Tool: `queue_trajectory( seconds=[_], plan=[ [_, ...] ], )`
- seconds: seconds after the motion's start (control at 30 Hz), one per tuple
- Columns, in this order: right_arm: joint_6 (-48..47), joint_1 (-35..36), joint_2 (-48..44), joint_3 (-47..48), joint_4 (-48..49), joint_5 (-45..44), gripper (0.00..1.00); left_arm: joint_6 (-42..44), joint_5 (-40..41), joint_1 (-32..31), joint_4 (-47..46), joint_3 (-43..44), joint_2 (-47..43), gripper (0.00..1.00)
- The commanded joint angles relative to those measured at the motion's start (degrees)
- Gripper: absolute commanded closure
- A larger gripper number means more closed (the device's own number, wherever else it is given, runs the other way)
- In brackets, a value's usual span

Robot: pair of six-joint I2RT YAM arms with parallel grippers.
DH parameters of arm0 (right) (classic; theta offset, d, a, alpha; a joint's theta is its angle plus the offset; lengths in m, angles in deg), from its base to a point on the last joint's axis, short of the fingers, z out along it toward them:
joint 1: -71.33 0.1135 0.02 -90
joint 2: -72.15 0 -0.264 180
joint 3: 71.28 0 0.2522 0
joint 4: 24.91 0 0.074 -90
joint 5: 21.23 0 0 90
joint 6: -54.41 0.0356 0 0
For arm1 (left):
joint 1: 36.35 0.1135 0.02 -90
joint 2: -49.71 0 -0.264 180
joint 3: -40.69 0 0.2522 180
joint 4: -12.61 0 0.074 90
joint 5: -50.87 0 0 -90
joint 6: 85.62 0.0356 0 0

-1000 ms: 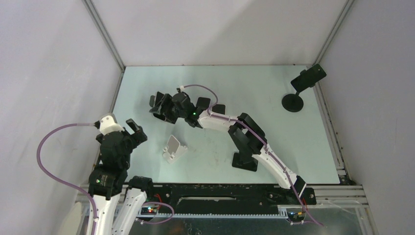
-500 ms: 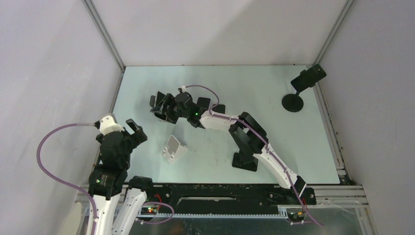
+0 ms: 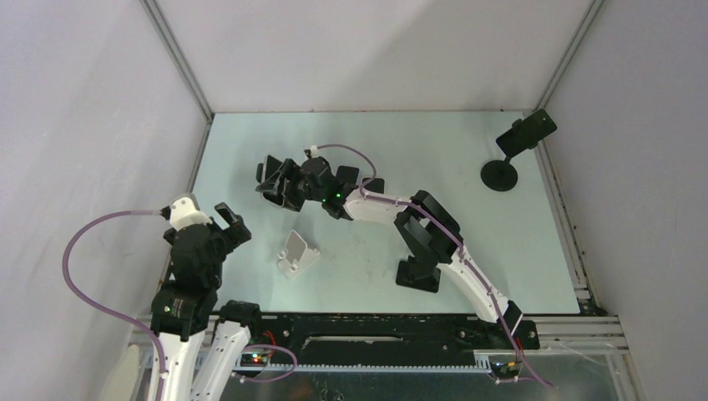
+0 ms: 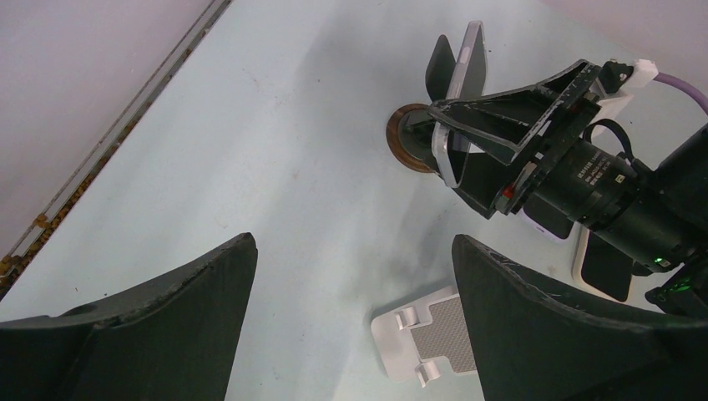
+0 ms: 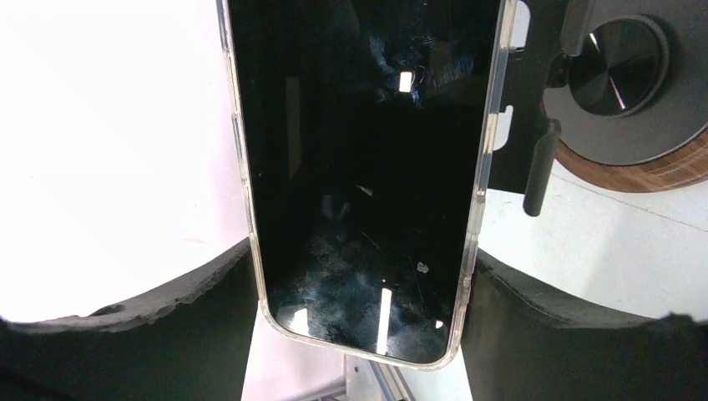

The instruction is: Remove the phone from the phone stand

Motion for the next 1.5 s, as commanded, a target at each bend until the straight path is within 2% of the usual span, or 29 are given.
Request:
queue_trajectory(
  seconds=[0.0,0.7,1.0,1.3,1.47],
  plan=[
    [0.29,-0.11,-6.65,-0.88,7.99,0.7,0.49,1.12,1.24,0.52,-1.81,-0.09,-0.25,0.06],
    [2.37,-2.4,-14.43,-10.69,12.38,0.85,0.49,1.09,1.13,0.58,-1.9,-0.09,0.06,0.06],
    [0.02,-5.81,-21.95,-21.07,14.35,0.78,0.49,1.13,1.0,0.57,-1.93,-0.09,-0.05,0.06],
    [-6.31,-10.51,-31.03,-36.18,11.8,0.33,0.49,1.09,0.75,0.58,-2.0,-0.18,0.07,0.06],
    [-5.21,-14.47,-35.73,-45.17,17.4,3.58,0.48,1.18,0.58,0.58,-2.07,-0.18,-0.49,0.06]
  ],
)
